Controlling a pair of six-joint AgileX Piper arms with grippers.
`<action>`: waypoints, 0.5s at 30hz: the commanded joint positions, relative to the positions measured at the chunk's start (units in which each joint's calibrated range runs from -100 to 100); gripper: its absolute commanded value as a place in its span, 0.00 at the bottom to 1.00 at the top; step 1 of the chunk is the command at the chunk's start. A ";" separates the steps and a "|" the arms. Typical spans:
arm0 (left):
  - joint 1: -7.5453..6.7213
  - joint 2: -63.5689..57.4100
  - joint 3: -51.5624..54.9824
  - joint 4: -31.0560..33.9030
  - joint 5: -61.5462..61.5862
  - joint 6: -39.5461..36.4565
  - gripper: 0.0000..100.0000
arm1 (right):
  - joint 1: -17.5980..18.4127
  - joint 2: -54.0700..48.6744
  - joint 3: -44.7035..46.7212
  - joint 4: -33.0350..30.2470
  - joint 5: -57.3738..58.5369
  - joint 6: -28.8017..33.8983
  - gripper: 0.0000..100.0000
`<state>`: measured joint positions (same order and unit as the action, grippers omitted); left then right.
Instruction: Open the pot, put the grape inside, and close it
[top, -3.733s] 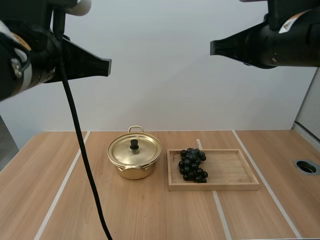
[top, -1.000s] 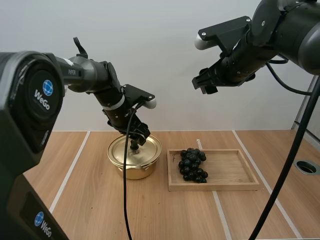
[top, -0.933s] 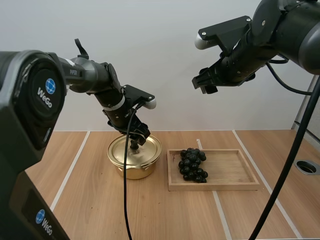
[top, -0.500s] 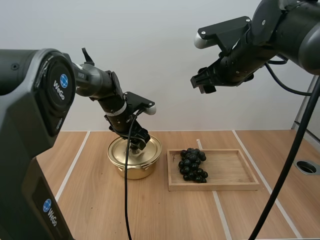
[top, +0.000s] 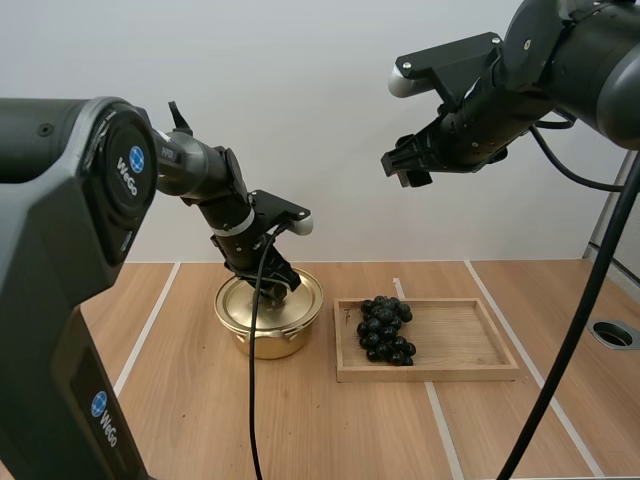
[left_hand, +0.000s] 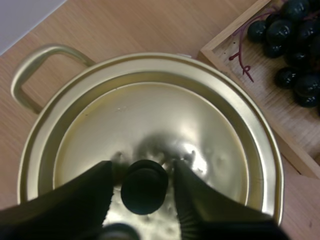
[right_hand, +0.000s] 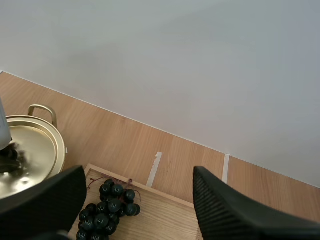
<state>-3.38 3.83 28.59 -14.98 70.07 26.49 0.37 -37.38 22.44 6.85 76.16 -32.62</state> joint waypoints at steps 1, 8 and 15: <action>-0.22 -0.08 -0.39 -0.64 0.16 0.12 0.01 | 0.03 -0.50 -0.41 0.11 -0.34 -0.51 1.00; -0.22 -0.24 -0.39 -0.64 0.16 -0.18 0.00 | 0.03 -0.50 -0.41 0.11 -0.34 -0.51 1.00; -0.22 -3.80 -1.38 -0.64 3.04 -0.27 0.00 | 0.03 0.61 -0.41 1.09 0.42 -0.17 1.00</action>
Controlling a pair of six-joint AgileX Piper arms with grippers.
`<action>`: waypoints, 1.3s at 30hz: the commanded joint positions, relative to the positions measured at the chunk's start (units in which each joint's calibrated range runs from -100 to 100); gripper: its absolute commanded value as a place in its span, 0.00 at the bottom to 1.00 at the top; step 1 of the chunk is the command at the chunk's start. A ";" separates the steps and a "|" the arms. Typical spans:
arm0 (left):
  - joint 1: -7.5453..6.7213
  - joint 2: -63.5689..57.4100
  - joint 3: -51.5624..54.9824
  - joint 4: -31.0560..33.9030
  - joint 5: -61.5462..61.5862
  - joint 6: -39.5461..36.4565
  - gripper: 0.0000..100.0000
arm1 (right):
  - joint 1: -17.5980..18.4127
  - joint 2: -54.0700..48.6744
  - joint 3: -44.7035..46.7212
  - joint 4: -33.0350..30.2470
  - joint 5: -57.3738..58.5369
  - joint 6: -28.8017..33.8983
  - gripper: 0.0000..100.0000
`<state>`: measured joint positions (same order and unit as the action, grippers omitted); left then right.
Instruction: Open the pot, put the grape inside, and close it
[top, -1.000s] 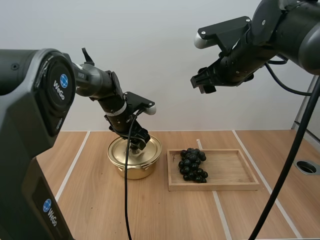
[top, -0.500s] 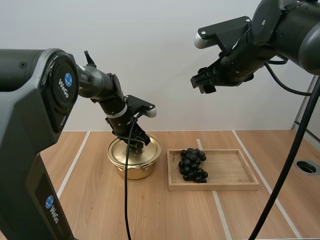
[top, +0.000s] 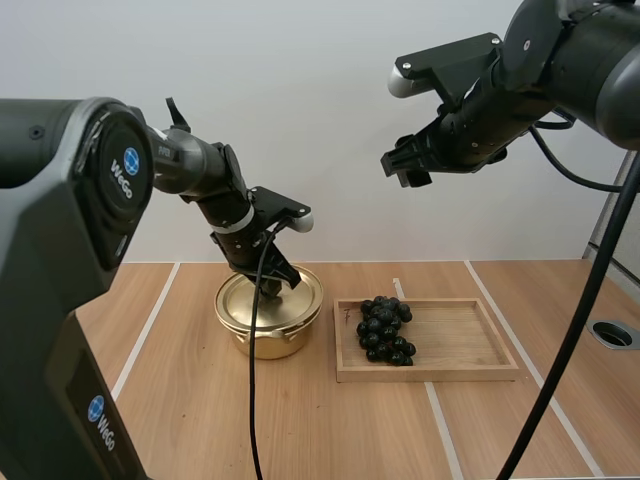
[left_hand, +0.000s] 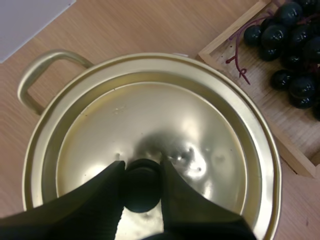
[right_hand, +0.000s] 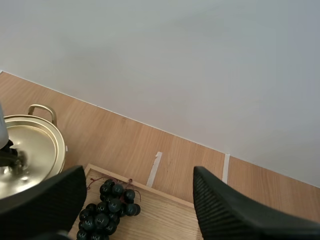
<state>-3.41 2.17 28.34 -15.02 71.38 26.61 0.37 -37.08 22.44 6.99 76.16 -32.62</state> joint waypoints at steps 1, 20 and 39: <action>-0.19 -2.86 -1.89 -0.60 3.08 -0.38 0.00 | 0.03 1.07 -0.41 1.62 1.29 -0.17 1.00; -0.19 -29.28 -9.57 -0.44 2.68 -2.46 0.00 | 0.12 19.81 -0.41 5.88 5.79 -0.17 1.00; -0.19 -47.26 -9.57 -1.09 -0.49 -3.73 0.00 | 0.12 34.81 -0.41 8.73 8.51 -0.17 1.00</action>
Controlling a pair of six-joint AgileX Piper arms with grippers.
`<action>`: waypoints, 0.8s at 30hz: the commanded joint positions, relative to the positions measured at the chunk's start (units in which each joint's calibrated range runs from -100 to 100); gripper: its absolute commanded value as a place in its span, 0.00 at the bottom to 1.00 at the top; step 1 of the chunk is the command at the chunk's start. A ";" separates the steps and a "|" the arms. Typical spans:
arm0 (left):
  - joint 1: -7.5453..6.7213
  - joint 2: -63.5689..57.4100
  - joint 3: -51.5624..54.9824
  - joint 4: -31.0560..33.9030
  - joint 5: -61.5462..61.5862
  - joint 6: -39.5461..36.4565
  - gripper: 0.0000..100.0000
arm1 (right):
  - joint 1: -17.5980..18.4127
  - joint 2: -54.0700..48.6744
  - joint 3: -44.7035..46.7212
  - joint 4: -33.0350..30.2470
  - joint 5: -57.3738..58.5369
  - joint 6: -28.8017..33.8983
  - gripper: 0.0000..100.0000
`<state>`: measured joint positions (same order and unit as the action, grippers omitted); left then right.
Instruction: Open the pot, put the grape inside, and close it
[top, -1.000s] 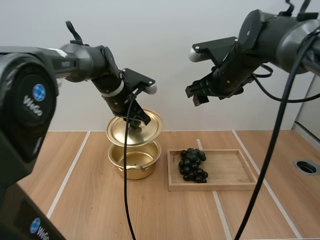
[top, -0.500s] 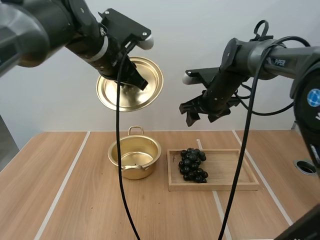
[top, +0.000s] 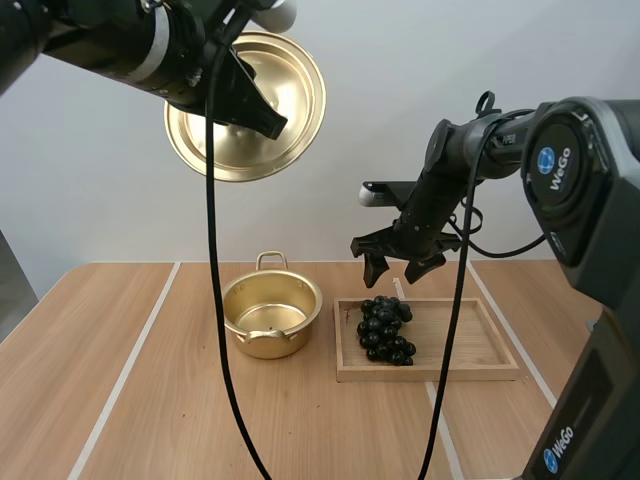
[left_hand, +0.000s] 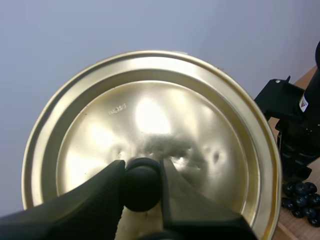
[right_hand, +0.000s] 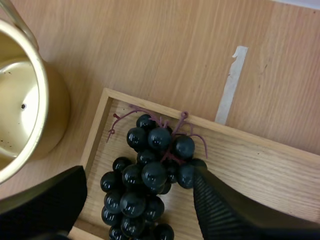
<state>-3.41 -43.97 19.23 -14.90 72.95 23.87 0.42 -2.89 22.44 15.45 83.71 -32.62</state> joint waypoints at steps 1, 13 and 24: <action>-0.19 -1.28 -0.45 -1.20 -1.87 -1.00 0.00 | 0.07 1.20 -0.41 0.52 0.93 -0.17 1.00; -0.19 -1.28 -0.45 -4.20 -0.76 -1.09 0.00 | 0.07 9.51 -0.41 0.53 1.14 -0.17 1.00; -0.19 -1.28 -0.45 -4.20 -0.76 -1.09 0.00 | 0.25 16.14 -0.41 4.68 0.79 -3.21 1.00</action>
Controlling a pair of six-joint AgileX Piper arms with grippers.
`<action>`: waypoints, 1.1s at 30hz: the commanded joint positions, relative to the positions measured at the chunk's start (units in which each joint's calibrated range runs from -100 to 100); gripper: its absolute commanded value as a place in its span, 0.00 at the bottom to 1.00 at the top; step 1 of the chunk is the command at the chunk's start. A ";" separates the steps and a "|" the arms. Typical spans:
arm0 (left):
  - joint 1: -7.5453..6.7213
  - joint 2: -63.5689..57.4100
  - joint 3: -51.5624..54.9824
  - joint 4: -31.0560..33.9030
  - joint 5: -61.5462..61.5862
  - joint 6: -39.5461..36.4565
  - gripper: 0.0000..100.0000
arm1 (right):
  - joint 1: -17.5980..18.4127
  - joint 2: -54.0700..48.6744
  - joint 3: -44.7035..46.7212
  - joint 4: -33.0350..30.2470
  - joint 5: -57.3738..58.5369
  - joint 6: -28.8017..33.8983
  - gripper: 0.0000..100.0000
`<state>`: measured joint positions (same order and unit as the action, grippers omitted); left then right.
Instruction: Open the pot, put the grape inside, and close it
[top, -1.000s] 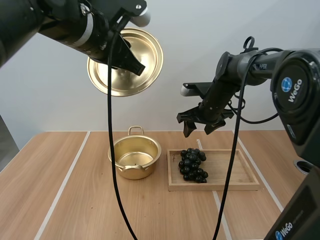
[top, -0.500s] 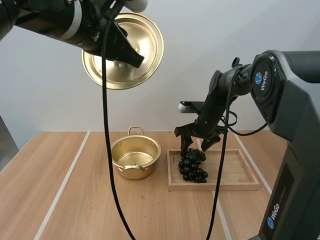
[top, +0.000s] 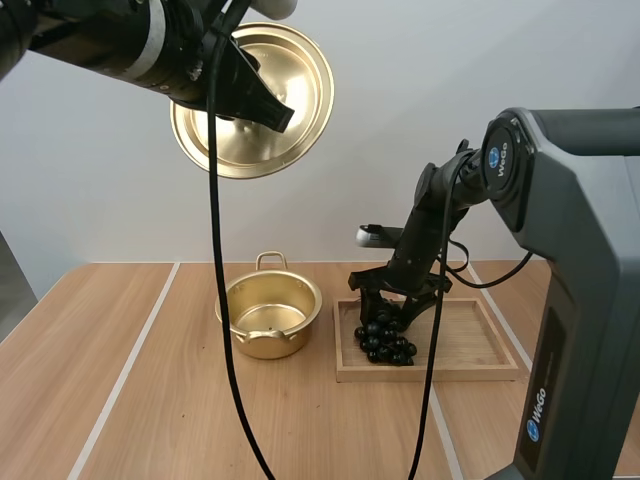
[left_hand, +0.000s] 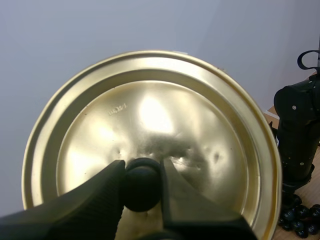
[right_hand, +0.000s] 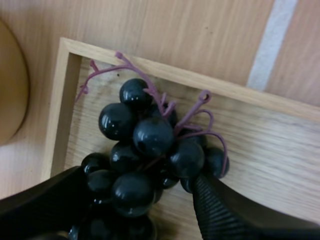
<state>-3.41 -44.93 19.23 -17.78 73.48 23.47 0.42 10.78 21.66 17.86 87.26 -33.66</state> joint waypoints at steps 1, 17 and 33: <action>-0.19 -0.32 -0.45 -1.32 -1.28 -0.68 0.00 | 0.25 2.69 0.37 2.71 -2.94 -2.53 1.00; -0.19 -0.32 -0.45 -1.30 0.05 -0.68 0.00 | 0.25 3.79 0.37 9.80 -3.09 -6.55 0.00; -0.19 -0.32 -0.45 -1.30 -0.32 -0.68 0.00 | 0.25 -6.90 0.37 13.60 -3.00 -9.90 0.00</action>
<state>-3.41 -44.93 19.23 -17.92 74.69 23.47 0.67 6.40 21.95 30.64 84.35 -42.58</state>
